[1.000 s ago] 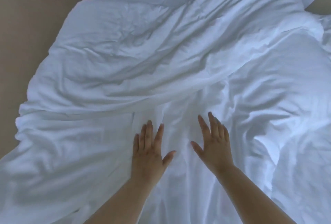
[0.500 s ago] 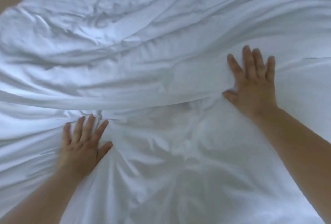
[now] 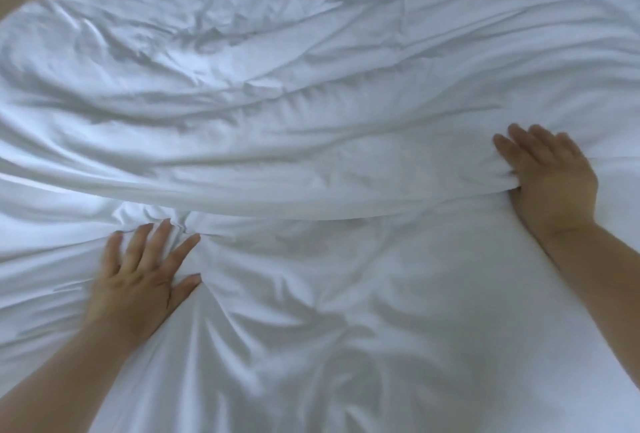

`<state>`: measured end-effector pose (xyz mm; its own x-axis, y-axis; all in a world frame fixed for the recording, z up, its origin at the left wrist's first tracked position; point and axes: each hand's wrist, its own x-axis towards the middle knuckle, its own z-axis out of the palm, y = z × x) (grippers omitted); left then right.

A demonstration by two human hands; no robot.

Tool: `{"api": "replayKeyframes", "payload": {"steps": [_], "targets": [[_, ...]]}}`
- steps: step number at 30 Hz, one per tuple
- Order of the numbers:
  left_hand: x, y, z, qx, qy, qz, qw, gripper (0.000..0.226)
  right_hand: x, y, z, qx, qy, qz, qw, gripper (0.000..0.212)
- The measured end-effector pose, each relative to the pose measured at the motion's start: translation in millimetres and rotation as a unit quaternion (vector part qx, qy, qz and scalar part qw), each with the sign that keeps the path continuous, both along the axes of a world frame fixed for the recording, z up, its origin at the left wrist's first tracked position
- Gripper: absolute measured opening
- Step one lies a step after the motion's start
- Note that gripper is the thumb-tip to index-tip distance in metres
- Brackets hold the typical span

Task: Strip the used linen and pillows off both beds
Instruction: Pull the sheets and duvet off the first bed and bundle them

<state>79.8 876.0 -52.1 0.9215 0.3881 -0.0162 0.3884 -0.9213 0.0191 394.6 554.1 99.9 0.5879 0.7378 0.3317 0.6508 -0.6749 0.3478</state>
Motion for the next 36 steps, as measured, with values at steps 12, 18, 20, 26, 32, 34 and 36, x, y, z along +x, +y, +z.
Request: {"api": "replayKeyframes", "payload": {"steps": [12,18,20,26,32,34,36], "targets": [[19,-88,149,-0.235,-0.352,-0.126,0.897,0.046,-100,-39,110,0.117,0.095,-0.026,0.988,0.051],[72,-198,180,-0.194,-0.279,-0.323,0.883,0.069,-216,-81,47,0.195,0.177,-0.012,0.965,0.048],[76,-227,141,-0.113,-0.149,-0.373,0.909,0.084,-213,-93,14,0.172,0.186,-0.02,0.967,0.053],[81,-296,102,-0.126,-0.086,-0.255,0.955,0.081,-206,-157,-33,0.178,0.226,0.072,0.955,0.043],[143,-410,134,-0.067,-0.248,-0.26,0.931,0.067,-156,-302,-20,0.608,0.422,-0.252,0.624,0.016],[171,-440,138,-0.029,-0.219,-0.263,0.939,0.074,-113,-344,-16,0.698,0.454,-0.317,0.454,0.015],[191,-452,135,-0.001,-0.156,-0.243,0.957,0.077,-72,-367,-5,0.755,0.458,-0.309,0.353,0.016]]}}
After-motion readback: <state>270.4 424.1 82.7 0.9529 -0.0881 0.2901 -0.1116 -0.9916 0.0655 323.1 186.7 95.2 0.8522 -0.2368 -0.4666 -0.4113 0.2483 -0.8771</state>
